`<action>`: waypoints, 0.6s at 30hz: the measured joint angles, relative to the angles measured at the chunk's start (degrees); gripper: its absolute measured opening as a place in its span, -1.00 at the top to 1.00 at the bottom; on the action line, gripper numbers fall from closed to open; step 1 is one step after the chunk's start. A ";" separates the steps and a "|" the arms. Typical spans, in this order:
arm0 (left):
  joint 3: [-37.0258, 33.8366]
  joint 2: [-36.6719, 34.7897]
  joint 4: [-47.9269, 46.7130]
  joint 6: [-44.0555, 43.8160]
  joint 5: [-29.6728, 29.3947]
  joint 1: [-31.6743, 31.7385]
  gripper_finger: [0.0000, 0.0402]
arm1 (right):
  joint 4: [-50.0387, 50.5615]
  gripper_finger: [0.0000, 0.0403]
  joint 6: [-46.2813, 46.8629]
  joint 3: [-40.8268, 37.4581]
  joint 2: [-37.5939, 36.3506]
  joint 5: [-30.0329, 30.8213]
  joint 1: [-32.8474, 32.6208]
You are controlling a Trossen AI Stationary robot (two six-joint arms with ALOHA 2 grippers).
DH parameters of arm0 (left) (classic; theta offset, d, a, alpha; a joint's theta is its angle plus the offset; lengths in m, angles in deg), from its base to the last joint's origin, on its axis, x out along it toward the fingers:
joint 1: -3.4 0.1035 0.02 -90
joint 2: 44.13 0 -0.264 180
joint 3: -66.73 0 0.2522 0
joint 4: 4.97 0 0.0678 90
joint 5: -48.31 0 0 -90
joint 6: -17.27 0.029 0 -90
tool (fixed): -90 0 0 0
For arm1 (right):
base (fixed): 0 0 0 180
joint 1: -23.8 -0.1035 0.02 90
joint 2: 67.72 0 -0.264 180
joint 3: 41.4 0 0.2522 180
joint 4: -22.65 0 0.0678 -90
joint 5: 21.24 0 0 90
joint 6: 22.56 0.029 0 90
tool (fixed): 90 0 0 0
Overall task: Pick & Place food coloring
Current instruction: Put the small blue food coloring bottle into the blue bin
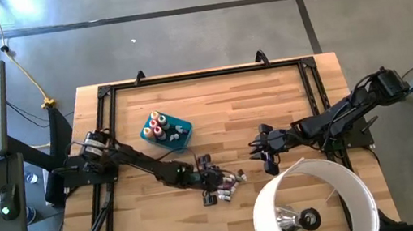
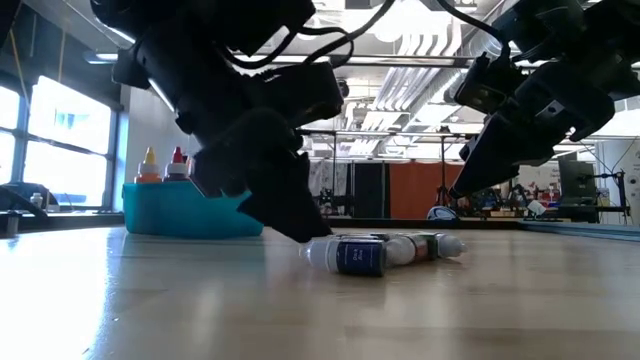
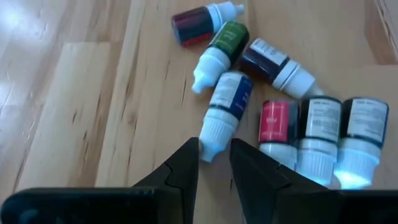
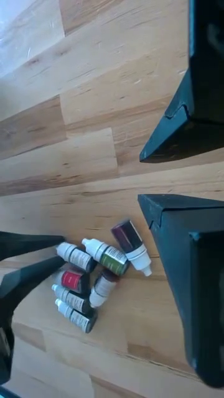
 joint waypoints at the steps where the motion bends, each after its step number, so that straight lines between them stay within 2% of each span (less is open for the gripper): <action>1: 0.05 0.33 0.49 -0.02 -0.37 0.00 0.54 | 0.00 0.58 0.00 0.00 0.00 0.00 0.00; 8: 0.03 0.40 1.19 2.31 -2.38 -0.04 0.54 | -0.06 0.58 0.00 0.00 0.00 0.00 0.00; 18: -0.01 0.98 3.91 5.58 0.27 1.78 0.54 | -0.06 0.58 0.00 0.00 0.00 -0.02 0.00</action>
